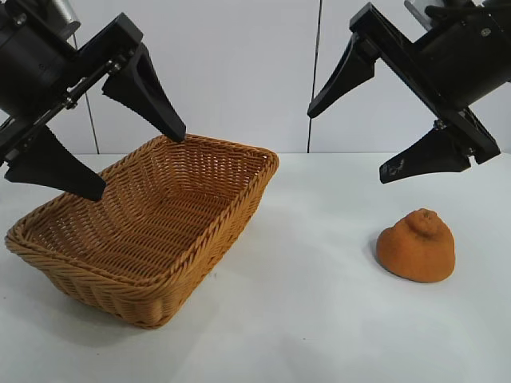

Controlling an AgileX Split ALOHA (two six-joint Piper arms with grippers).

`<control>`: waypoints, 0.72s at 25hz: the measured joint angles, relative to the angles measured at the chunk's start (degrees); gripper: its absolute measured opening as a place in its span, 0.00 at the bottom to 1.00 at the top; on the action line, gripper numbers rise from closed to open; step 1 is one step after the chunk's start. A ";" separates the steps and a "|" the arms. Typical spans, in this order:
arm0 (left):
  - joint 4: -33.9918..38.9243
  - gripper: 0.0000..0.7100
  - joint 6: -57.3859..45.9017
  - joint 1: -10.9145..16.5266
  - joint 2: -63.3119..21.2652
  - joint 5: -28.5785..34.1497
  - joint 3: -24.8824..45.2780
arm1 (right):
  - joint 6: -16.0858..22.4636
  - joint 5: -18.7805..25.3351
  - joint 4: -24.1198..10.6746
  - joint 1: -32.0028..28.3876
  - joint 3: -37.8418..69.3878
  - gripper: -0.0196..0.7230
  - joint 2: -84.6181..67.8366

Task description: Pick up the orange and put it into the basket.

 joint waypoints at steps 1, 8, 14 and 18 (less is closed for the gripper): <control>0.00 0.98 0.00 0.00 0.00 0.00 0.00 | 0.00 0.00 0.00 0.00 0.00 0.93 0.00; 0.00 0.98 0.00 0.00 0.00 -0.12 0.00 | 0.00 0.00 0.00 0.00 0.00 0.93 0.00; 0.00 0.98 0.00 0.00 0.00 -0.12 0.00 | 0.00 0.00 0.00 0.00 0.00 0.93 0.00; 0.39 0.98 -1.53 0.00 -1.06 1.20 -0.06 | 0.00 0.00 0.00 0.00 0.00 0.93 0.00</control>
